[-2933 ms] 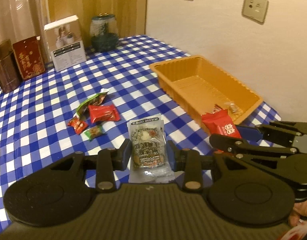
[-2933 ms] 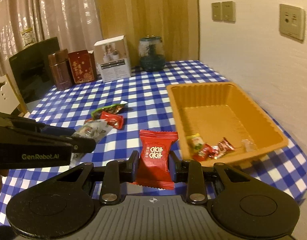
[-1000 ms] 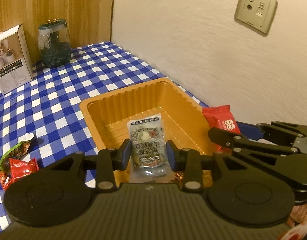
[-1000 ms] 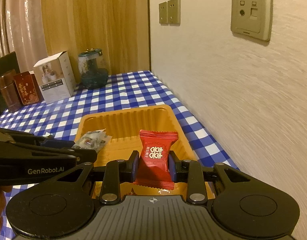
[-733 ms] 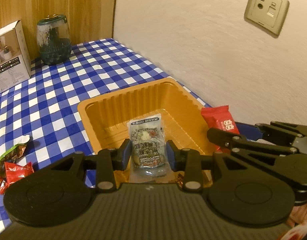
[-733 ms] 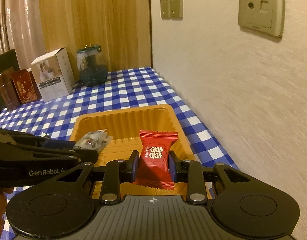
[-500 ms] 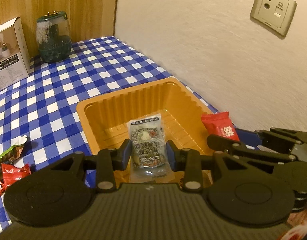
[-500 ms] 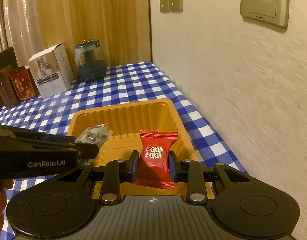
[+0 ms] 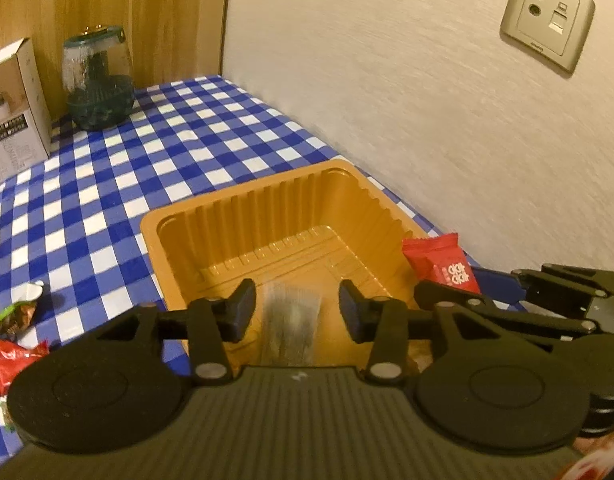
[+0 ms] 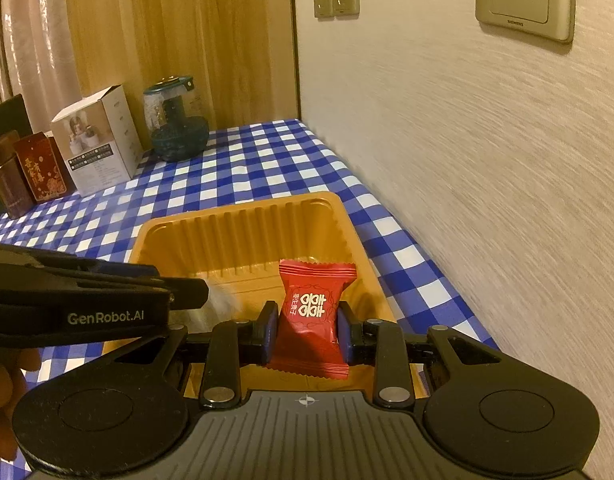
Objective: Organize snacks
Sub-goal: 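Open the left tool and the right tool to drop both packets into the tray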
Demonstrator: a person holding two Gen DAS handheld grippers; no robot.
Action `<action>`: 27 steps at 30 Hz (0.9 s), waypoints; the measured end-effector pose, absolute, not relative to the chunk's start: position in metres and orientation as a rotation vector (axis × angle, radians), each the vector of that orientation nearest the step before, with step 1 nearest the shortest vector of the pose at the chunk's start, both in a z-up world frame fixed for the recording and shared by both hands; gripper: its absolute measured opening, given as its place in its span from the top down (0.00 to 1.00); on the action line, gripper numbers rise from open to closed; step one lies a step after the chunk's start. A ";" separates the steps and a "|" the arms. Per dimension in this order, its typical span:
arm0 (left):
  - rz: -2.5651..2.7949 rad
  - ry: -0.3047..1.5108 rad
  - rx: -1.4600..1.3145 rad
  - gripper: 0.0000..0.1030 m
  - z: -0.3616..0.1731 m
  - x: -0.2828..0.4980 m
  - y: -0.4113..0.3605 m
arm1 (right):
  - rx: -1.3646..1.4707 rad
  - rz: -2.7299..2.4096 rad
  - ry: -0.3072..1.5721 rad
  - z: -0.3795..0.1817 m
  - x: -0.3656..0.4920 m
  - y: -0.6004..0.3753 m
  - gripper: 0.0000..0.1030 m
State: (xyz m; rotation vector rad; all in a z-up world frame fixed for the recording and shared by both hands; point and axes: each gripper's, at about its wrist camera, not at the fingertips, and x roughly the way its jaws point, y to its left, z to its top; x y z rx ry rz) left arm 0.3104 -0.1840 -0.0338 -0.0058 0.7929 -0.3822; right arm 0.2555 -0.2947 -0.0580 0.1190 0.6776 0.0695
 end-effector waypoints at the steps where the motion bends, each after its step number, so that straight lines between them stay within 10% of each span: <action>1: -0.381 0.791 -0.005 0.59 -0.033 0.311 -0.183 | 0.120 0.069 0.677 -0.058 0.255 -0.295 0.70; 23: -0.322 0.772 0.018 0.59 -0.033 0.290 -0.139 | 0.190 0.105 0.653 -0.057 0.266 -0.282 0.69; 27: -0.315 0.776 0.022 0.59 -0.036 0.287 -0.134 | 0.249 0.104 0.619 -0.058 0.264 -0.286 0.34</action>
